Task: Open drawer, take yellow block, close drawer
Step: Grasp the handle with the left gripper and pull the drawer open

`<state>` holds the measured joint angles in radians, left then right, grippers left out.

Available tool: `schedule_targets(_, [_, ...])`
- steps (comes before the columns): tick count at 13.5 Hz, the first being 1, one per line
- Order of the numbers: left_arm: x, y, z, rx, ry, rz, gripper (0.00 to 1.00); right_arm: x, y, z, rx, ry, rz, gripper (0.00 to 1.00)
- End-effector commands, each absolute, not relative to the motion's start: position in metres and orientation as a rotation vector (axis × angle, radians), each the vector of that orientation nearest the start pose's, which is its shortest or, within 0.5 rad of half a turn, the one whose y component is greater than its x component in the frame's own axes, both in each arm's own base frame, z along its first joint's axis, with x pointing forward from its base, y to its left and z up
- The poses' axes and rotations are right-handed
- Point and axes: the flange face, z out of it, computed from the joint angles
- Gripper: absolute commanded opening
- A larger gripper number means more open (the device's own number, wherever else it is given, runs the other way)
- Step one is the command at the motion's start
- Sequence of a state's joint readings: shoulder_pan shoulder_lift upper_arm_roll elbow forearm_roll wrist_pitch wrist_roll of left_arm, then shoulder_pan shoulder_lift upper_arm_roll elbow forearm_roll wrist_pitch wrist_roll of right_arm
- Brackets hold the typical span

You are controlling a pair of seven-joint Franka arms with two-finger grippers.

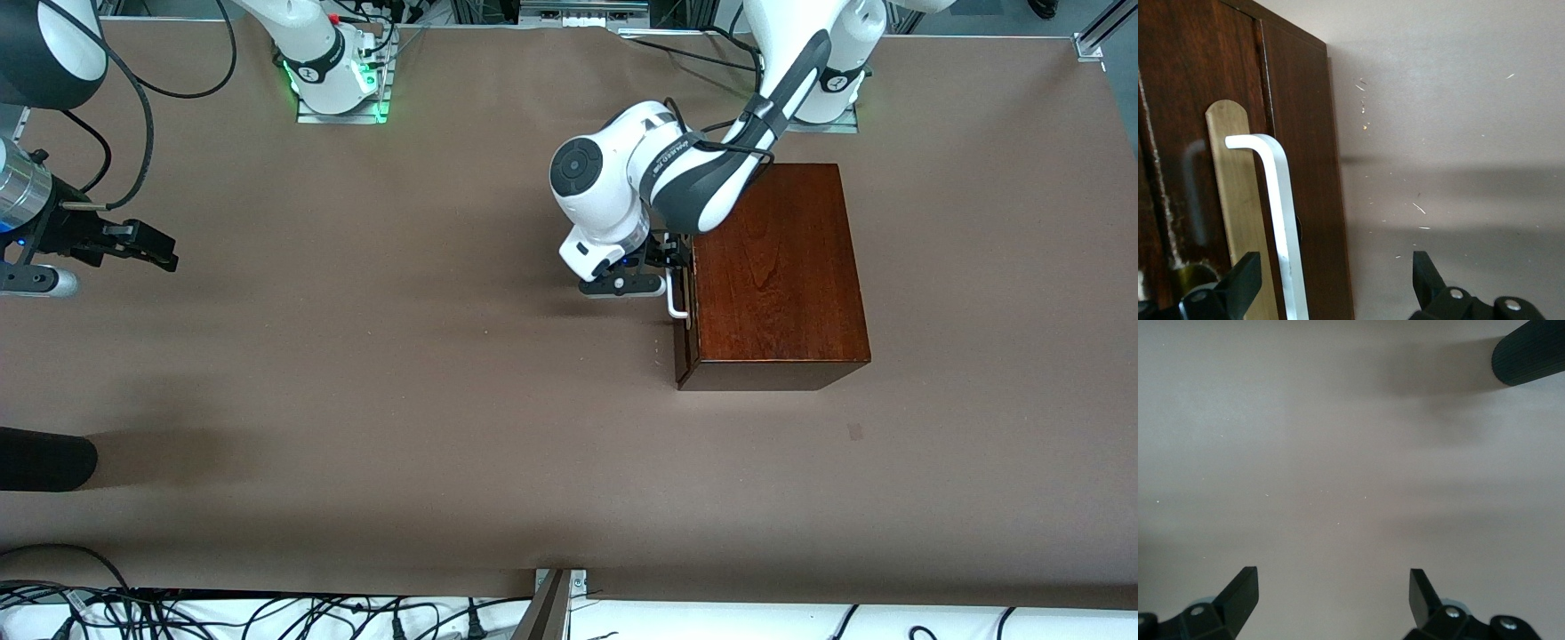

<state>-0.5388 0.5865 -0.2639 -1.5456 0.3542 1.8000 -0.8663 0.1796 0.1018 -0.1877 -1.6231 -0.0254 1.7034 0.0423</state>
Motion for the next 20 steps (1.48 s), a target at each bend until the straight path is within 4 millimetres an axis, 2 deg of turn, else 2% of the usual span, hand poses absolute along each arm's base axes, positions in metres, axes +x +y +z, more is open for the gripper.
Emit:
schedule_targets(1, [0.503, -0.443, 0.294, -2.778, 0.096, 0.082, 1.00, 0.594, -0.005, 0.558, -3.170, 0.070, 0.021, 1.00])
schedule_targets(4, [0.498, -0.443, 0.277, -2.776, 0.112, 0.098, 1.00, 0.594, -0.005, 0.558, -3.170, 0.070, 0.021, 1.00])
schedule_targets(7, [0.497, -0.446, 0.277, -2.780, 0.098, 0.092, 1.00, 0.594, -0.004, 0.558, -3.170, 0.072, 0.021, 1.00])
schedule_targets(10, [0.490, -0.457, 0.275, -2.794, 0.100, 0.104, 1.00, 0.594, 0.001, 0.557, -3.170, 0.060, 0.023, 1.00])
schedule_targets(16, [0.473, -0.513, 0.271, -2.838, 0.067, 0.049, 1.00, 0.596, 0.002, 0.553, -3.173, 0.055, 0.035, 1.00])
schedule_targets(20, [0.467, -0.539, 0.271, -2.864, 0.097, 0.023, 1.00, 0.597, 0.004, 0.550, -3.174, 0.059, 0.042, 1.00])
